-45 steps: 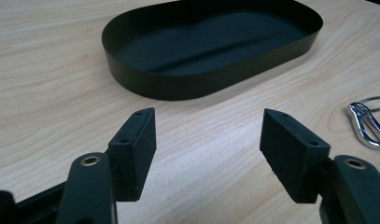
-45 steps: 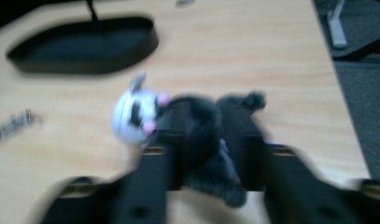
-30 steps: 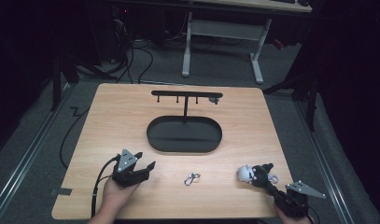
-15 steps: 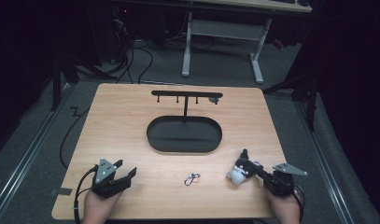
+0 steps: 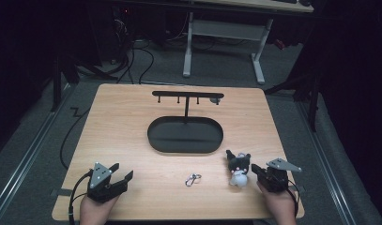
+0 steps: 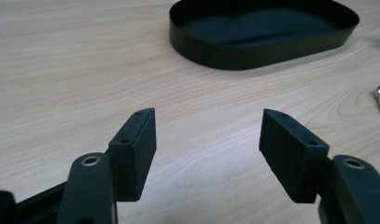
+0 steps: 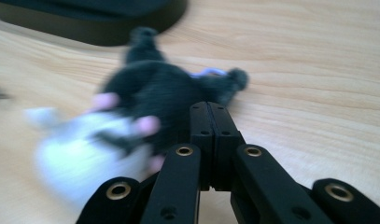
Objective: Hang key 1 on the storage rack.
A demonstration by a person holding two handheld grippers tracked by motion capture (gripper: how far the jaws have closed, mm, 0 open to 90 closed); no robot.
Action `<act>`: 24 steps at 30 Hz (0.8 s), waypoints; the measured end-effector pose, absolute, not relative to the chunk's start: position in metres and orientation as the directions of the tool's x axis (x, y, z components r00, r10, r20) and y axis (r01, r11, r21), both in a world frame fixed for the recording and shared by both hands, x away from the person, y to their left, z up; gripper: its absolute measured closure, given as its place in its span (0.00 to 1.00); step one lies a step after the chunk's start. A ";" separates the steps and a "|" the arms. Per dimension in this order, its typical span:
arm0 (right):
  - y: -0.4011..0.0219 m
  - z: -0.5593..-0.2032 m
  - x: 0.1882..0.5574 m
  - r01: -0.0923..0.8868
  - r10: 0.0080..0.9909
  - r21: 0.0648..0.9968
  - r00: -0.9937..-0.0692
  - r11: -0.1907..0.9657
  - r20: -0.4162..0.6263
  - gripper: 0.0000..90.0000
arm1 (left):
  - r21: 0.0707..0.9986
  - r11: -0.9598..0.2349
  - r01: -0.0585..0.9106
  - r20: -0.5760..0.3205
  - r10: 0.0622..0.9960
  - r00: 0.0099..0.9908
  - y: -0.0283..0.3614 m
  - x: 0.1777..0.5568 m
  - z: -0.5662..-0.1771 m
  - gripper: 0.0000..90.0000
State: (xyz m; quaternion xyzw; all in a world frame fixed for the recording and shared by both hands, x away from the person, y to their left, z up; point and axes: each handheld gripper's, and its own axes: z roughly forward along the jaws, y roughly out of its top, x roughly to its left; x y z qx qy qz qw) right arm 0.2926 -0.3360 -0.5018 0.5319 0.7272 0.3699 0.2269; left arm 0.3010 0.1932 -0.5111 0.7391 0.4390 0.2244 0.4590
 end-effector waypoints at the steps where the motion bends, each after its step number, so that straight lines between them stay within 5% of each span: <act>1: -0.333 -0.498 0.286 0.592 0.938 0.789 -0.342 0.166 0.059 1.00 | 0.875 -0.193 0.443 -0.071 0.855 0.514 0.193 0.301 -0.511 0.41; 13: -0.283 -0.495 0.254 0.571 0.860 0.785 -0.501 0.240 0.102 1.00 | 0.868 -0.253 0.428 -0.060 0.802 0.594 0.163 0.320 -0.513 0.41; 24: -0.292 -0.504 0.261 0.599 0.891 0.766 -0.448 0.233 0.079 1.00 | 0.866 -0.246 0.436 -0.069 0.804 0.590 0.167 0.320 -0.513 0.41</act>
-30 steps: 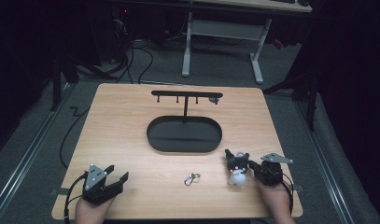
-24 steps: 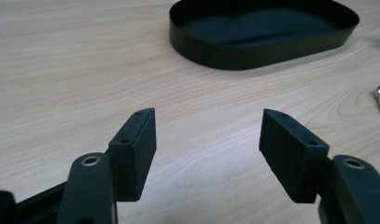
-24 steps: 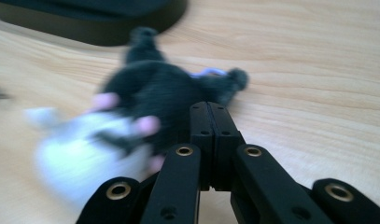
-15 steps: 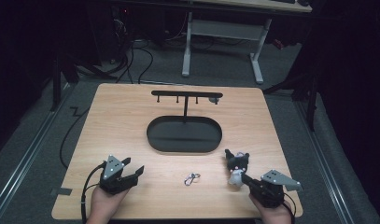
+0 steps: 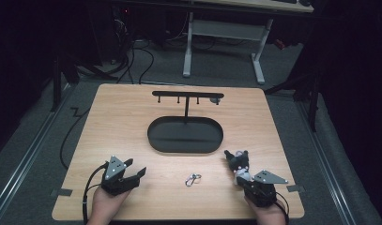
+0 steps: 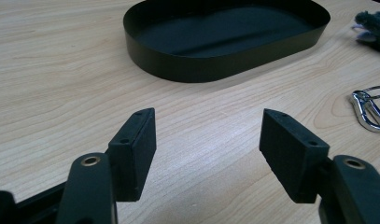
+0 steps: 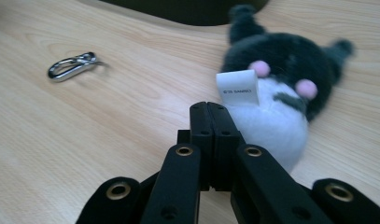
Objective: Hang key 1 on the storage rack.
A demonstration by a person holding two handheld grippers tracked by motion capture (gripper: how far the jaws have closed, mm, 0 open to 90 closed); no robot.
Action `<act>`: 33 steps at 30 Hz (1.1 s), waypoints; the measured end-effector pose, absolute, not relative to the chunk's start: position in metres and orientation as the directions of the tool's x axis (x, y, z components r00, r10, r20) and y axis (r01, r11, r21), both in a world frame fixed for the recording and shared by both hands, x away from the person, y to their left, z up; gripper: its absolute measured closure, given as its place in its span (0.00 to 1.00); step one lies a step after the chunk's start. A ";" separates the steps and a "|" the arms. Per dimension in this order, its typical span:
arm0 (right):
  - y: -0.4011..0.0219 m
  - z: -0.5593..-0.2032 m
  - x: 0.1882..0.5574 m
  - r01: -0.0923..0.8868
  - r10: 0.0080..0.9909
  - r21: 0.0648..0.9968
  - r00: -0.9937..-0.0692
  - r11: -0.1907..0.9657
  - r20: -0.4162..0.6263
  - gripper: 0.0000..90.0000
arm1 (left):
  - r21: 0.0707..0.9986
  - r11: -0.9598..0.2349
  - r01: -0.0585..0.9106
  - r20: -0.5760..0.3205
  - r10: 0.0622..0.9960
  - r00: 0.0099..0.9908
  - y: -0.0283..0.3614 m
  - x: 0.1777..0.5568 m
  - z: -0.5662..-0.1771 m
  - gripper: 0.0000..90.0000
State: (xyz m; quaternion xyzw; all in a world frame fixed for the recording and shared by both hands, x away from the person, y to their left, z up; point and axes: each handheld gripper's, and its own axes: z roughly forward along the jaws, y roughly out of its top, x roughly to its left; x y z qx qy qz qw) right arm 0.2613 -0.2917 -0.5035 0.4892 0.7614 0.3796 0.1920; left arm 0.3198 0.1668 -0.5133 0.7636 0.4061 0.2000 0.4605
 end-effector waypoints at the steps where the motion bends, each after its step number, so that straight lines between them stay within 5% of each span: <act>1: -0.295 -0.503 0.261 0.601 0.895 0.766 -0.439 0.227 0.079 1.00 | 0.865 -0.248 0.437 -0.072 0.800 0.596 0.165 0.320 -0.513 0.41; 8: -0.312 -0.502 0.259 0.604 0.912 0.775 -0.399 0.187 0.092 1.00 | 0.864 -0.250 0.437 -0.071 0.798 0.598 0.164 0.320 -0.514 0.41; 17: -0.290 -0.503 0.264 0.590 0.875 0.769 -0.476 0.245 0.086 0.95 | 0.843 -0.261 0.471 -0.117 0.764 0.634 0.164 0.318 -0.506 0.37; 22: -0.281 -0.505 0.269 0.581 0.857 0.769 -0.509 0.268 0.086 0.90 | 0.831 -0.360 0.424 -0.009 0.754 0.657 0.164 0.304 -0.510 0.37; 33: -0.256 -0.502 0.287 0.596 0.847 0.728 -0.530 0.337 0.042 0.80 | 0.859 -0.270 0.436 -0.068 0.782 0.619 0.192 0.303 -0.513 0.33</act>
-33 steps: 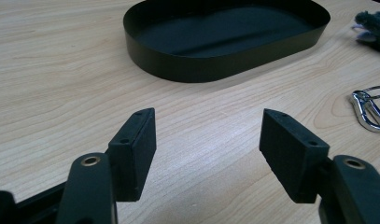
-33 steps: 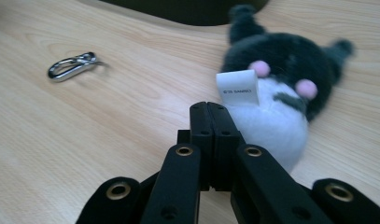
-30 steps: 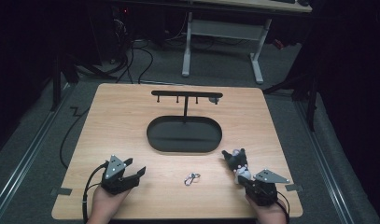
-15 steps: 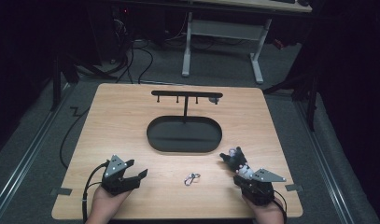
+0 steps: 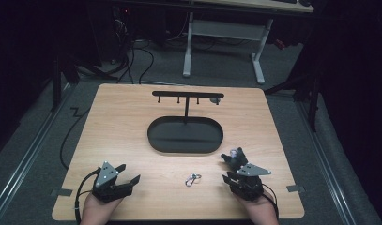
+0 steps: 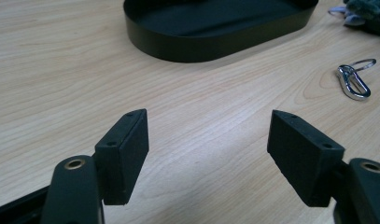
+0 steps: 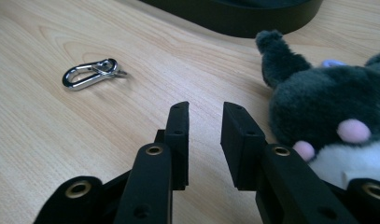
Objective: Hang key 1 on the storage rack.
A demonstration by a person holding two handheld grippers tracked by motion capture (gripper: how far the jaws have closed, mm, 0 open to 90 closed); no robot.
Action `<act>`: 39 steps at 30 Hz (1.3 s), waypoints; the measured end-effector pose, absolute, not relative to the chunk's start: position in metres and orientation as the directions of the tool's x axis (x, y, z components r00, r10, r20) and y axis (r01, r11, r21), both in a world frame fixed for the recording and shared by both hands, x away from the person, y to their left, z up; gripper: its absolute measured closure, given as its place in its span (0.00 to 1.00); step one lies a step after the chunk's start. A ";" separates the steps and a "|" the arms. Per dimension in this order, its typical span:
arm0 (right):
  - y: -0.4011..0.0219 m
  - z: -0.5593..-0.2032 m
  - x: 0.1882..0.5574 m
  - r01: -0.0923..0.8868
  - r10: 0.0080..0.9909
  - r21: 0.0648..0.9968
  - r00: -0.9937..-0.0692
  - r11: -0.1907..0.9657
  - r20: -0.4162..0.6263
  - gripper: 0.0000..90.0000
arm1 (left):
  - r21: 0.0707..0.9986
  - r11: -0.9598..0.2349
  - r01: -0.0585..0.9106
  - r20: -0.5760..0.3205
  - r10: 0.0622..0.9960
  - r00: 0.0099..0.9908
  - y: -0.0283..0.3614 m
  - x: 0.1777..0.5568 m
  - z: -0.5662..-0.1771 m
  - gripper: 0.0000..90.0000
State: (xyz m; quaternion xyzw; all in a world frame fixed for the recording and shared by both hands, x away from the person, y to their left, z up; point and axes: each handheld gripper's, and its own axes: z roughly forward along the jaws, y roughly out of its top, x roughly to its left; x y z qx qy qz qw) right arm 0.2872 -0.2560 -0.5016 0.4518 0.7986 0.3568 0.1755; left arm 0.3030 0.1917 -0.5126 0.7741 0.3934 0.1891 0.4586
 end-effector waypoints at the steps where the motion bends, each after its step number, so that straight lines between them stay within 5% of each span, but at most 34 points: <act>1: -0.255 -0.501 0.289 0.605 0.845 0.722 -0.533 0.336 0.053 0.80 | 0.859 -0.270 0.435 -0.069 0.782 0.620 0.193 0.303 -0.512 0.33; 39: -0.228 -0.478 0.308 0.754 0.803 0.388 -0.594 0.530 0.058 0.65 | 0.857 -0.298 0.421 -0.063 0.749 0.659 0.194 0.302 -0.514 0.33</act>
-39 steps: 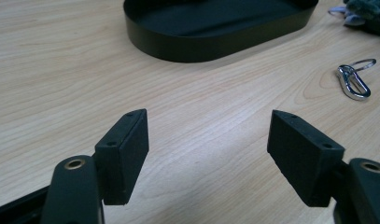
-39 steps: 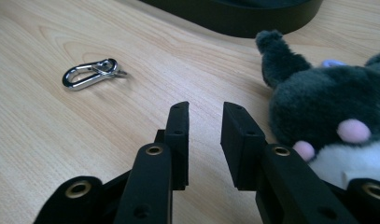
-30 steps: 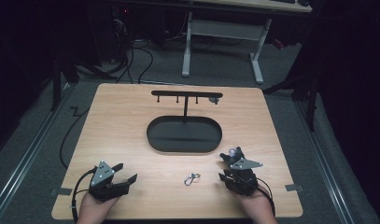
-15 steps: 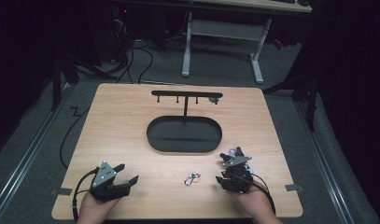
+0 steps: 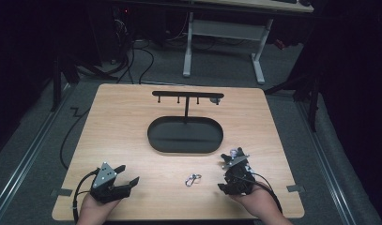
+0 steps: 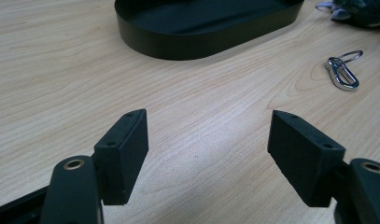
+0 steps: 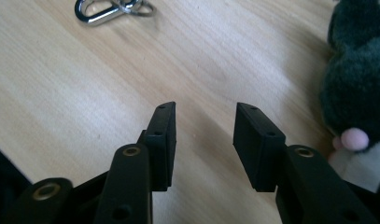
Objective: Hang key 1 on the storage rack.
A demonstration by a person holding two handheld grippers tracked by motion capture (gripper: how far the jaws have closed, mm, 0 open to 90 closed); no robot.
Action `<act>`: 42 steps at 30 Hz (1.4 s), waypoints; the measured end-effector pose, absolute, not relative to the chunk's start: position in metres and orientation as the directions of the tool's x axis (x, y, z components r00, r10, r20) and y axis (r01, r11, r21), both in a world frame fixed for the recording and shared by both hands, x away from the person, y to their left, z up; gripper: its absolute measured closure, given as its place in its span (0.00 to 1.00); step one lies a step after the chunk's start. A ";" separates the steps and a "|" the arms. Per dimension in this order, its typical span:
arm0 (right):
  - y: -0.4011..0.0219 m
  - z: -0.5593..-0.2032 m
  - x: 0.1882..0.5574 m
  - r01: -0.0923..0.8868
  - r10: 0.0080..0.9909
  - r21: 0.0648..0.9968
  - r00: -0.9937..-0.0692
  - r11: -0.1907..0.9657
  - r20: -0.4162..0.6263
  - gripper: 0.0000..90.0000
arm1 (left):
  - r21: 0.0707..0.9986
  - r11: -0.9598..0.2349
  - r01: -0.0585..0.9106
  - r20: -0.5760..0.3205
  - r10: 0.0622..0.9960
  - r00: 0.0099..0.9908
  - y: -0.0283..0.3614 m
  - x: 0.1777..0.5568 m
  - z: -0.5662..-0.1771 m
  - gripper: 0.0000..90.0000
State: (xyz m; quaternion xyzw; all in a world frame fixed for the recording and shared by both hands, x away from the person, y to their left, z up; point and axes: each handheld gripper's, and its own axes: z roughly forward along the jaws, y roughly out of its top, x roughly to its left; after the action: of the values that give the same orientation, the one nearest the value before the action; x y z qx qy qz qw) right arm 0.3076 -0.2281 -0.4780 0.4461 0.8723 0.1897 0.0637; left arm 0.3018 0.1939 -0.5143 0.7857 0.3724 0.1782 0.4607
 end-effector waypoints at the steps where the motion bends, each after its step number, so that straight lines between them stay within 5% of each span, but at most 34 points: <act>1: -0.229 -0.477 0.308 0.752 0.800 0.381 -0.598 0.538 0.051 0.65 | 0.856 -0.298 0.422 -0.064 0.749 0.660 0.194 0.302 -0.514 0.33; 22: -0.269 -0.431 0.301 0.811 0.836 0.278 -0.547 0.515 0.046 0.50 | 0.849 -0.314 0.425 -0.063 0.739 0.671 0.192 0.301 -0.516 0.33; 42: -0.300 -0.448 0.316 0.873 0.897 0.245 -0.441 0.421 0.028 0.29 | 0.846 -0.318 0.427 -0.061 0.738 0.672 0.193 0.300 -0.516 0.33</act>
State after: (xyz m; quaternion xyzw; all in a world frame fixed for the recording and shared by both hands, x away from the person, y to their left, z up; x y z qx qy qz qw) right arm 0.3158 -0.3001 -0.4485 0.5260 0.8413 0.1121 0.0535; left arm 0.2995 0.1926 -0.5162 0.7936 0.3671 0.1713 0.4540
